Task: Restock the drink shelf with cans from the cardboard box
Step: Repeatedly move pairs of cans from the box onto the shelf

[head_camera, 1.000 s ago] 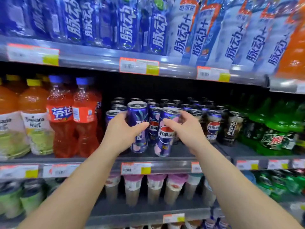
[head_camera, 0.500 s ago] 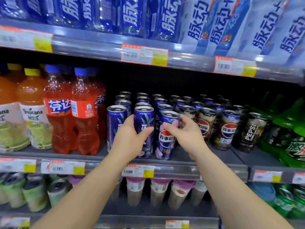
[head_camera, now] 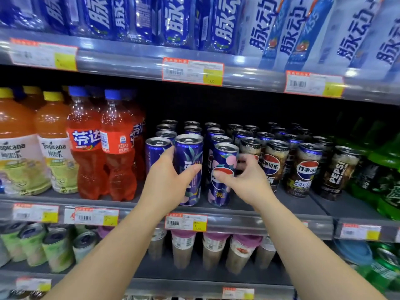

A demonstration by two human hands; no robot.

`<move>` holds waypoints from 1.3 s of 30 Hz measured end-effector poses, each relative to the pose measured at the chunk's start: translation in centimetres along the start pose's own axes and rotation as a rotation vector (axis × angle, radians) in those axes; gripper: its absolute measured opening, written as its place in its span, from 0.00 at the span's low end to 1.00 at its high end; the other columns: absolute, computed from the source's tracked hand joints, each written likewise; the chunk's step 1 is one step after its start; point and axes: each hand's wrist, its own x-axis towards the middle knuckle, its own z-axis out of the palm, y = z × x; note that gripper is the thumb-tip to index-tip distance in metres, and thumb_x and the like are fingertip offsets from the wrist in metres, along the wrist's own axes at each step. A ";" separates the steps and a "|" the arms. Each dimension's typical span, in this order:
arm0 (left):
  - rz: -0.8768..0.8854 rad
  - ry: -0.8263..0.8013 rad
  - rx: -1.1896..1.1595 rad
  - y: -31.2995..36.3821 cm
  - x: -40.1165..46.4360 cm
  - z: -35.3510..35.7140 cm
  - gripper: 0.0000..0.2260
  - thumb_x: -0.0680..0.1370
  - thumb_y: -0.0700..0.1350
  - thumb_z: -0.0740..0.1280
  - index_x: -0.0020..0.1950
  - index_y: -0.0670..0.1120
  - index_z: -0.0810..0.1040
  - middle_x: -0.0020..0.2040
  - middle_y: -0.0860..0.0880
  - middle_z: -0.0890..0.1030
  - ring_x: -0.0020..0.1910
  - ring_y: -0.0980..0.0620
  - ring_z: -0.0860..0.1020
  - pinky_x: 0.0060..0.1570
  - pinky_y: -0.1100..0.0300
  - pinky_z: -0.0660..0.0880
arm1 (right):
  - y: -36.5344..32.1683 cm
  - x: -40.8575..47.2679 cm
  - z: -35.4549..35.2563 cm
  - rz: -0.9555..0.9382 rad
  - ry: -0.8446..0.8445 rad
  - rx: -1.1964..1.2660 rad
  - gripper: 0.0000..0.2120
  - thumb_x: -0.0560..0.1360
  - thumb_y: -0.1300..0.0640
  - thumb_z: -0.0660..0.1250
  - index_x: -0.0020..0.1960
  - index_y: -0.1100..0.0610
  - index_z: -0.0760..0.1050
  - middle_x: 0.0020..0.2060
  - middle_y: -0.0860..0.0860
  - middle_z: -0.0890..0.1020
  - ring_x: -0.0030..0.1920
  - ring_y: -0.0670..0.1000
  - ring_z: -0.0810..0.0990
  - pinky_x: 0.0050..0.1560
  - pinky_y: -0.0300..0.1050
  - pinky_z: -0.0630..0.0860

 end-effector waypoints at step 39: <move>0.006 0.020 -0.037 4.0 -2.9 2.5 0.35 0.70 0.53 0.75 0.74 0.48 0.65 0.63 0.55 0.77 0.61 0.58 0.75 0.61 0.59 0.73 | 1.3 -4.1 -2.2 -0.036 -0.151 -0.020 0.21 0.62 0.54 0.79 0.52 0.45 0.76 0.45 0.44 0.86 0.47 0.47 0.84 0.54 0.52 0.80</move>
